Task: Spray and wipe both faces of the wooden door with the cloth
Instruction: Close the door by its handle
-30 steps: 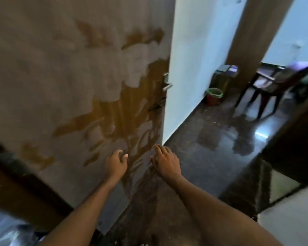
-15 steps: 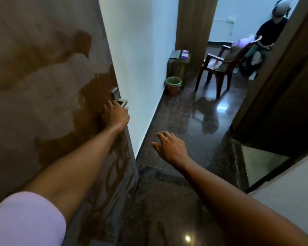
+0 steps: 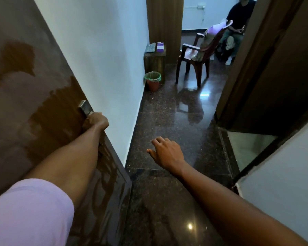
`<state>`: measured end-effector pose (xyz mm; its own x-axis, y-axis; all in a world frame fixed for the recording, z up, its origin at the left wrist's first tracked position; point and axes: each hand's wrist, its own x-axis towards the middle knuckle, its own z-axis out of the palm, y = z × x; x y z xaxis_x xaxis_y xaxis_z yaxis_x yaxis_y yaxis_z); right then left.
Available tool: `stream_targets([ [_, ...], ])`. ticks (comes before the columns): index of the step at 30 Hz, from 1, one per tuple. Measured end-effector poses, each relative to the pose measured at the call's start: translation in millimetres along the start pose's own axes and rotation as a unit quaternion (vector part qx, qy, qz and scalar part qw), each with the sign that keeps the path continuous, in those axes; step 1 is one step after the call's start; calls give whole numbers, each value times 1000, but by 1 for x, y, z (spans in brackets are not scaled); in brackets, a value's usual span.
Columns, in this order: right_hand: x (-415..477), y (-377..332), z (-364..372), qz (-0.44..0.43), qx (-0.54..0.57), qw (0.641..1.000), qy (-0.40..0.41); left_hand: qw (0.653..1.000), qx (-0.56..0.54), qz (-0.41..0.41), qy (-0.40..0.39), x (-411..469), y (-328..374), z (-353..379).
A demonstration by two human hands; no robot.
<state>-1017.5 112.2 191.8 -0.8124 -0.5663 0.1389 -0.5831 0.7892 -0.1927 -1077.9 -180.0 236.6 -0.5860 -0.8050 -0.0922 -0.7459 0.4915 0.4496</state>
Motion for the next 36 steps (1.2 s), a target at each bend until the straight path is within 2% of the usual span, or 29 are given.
stream_targets([
  [4,-12,12,-4,10,12,1000,20,997,69,44,9,20,-17,1],
  [8,-44,30,-6,23,17,1000,4,998,53,26,-3,49,-31,22],
  [12,-84,63,0,71,1,997,7,999,-18,21,-20,-9,11,14],
  [17,-82,79,-8,130,4,991,23,994,-6,109,13,-93,78,23],
  [21,-88,61,6,121,19,992,-5,987,82,135,-9,-147,62,57],
  [26,-96,59,-19,122,8,992,31,984,75,159,8,-176,57,63],
  [36,-226,85,-50,166,-4,982,87,963,42,265,-17,-316,73,80],
])
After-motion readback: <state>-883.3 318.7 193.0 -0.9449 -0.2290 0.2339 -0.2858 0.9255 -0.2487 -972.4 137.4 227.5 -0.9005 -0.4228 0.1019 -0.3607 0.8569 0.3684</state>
